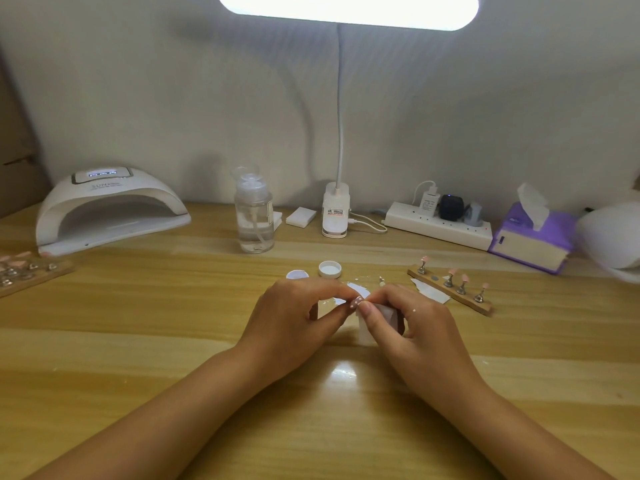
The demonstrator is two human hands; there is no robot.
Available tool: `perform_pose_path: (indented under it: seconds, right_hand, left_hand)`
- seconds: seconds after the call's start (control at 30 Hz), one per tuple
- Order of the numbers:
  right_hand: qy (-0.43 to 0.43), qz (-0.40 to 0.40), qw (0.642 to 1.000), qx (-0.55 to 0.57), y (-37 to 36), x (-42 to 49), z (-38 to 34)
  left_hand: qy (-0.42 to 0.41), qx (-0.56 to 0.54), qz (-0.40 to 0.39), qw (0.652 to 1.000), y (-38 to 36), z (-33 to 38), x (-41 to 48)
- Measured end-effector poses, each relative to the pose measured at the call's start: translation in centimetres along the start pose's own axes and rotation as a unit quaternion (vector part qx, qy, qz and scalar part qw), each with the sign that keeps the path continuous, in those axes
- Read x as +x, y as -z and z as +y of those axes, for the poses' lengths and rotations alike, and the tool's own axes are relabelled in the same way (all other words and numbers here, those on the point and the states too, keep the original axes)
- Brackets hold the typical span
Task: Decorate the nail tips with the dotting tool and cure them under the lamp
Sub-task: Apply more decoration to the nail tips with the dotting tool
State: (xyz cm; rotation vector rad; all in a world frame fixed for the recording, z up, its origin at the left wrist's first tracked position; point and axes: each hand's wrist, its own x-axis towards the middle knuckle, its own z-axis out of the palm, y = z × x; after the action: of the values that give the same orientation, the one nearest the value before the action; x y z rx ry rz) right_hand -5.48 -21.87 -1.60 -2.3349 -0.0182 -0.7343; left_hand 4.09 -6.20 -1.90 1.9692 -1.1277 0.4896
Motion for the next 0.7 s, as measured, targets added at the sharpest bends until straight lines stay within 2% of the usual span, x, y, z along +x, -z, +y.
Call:
perform_pose_path:
  seconds: [0.57,0.7]
  right_hand:
    - [-0.016,0.018,1.000,0.007,-0.01,0.13,0.36]
    - [-0.022,0.047,0.998,0.024,0.05,0.11,0.51]
  left_hand:
    - [0.010,-0.008,-0.005,1.000,-0.01,0.04,-0.06]
    - [0.020,-0.031,0.001,0.999,-0.06,0.01,-0.04]
